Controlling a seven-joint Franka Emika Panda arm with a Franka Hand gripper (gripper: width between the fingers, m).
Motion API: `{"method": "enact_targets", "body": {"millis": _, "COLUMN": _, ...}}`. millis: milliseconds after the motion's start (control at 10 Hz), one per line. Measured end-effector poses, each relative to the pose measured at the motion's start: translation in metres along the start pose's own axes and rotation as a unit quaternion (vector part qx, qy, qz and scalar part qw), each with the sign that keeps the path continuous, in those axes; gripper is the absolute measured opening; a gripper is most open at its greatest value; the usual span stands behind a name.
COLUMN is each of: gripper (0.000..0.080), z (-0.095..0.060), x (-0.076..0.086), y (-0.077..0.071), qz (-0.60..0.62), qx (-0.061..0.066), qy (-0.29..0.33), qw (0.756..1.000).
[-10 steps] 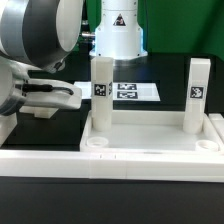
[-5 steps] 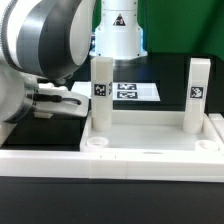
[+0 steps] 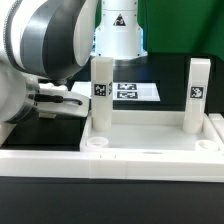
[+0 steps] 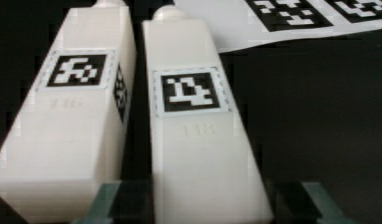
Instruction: Assemble desk
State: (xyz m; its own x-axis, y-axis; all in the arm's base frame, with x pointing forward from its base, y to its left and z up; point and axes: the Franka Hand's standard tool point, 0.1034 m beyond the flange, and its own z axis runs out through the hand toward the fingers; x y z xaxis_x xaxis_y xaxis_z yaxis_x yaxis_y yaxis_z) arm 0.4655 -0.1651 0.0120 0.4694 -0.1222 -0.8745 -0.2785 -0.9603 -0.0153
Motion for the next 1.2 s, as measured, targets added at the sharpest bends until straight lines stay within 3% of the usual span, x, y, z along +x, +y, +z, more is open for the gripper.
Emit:
{"method": "enact_targets", "body": {"millis": 400, "gripper": 0.0294, "z": -0.001, "x": 0.0, "y": 0.0, "qz": 0.0, "qx": 0.0, "qy": 0.001, "qw": 1.0}}
{"method": "enact_targets", "body": {"millis": 700, "gripper": 0.0294, "z": -0.014, "x": -0.004, "y": 0.009, "qz": -0.003, "qx": 0.007, "qy": 0.015, "qw": 1.0}}
{"method": "enact_targets", "body": {"millis": 900, "gripper": 0.0294, "z": -0.031, "x": -0.015, "y": 0.008, "qz": -0.016, "qx": 0.009, "qy": 0.031, "qw": 0.999}}
{"method": "enact_targets", "body": {"millis": 1200, "gripper": 0.0294, "z": -0.075, "x": -0.046, "y": 0.005, "qz": -0.009, "qx": 0.014, "qy": 0.047, "qw": 0.999}}
